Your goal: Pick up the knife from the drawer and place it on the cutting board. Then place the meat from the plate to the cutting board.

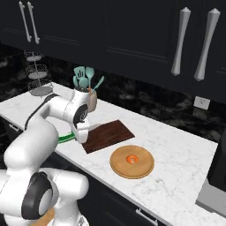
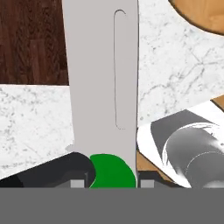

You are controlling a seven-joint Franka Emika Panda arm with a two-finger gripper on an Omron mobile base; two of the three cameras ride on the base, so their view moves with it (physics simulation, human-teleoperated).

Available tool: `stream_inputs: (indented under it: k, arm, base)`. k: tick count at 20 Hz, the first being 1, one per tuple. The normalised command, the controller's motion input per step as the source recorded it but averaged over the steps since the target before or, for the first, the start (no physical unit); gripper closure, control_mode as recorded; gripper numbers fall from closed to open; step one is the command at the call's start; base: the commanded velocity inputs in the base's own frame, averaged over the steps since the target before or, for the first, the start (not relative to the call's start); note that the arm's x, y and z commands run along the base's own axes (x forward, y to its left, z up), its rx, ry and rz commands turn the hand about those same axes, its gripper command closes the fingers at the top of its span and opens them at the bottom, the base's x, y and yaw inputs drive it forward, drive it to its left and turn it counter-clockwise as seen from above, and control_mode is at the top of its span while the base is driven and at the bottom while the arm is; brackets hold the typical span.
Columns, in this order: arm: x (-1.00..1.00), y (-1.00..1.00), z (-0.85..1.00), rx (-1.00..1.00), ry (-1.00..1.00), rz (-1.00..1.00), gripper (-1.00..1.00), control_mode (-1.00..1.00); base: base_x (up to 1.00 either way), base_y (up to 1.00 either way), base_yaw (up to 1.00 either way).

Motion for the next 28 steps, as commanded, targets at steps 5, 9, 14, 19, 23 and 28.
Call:
stream_inputs:
  k: [5, 9, 14, 19, 23, 28]
  arm:
    - [0.82, -0.10, -0.41, -0.03, 0.00, -0.01, 1.00, -1.00]
    - [0.73, -0.05, -0.49, -0.04, 0.00, 0.00, 1.00, -1.00]
    - [0.50, -0.04, -0.50, -0.05, -0.03, 0.00, 1.00, -1.00]
    - [0.25, 0.00, -0.40, -0.01, -0.08, 0.00, 1.00, -1.00]
    - [0.33, -0.01, -0.28, 0.00, -0.06, 0.00, 1.00, -1.00]
    - [0.35, -0.12, -0.16, 0.00, 0.00, 0.00, 1.00, -1.00]
  base:
    - [0.00, 0.00, 0.00]
    - [0.00, 0.00, 0.00]
    - [0.00, 0.00, 0.00]
    - [0.00, 0.00, 0.00]
    - [0.00, 0.00, 0.00]
    - [0.00, 0.00, 0.00]
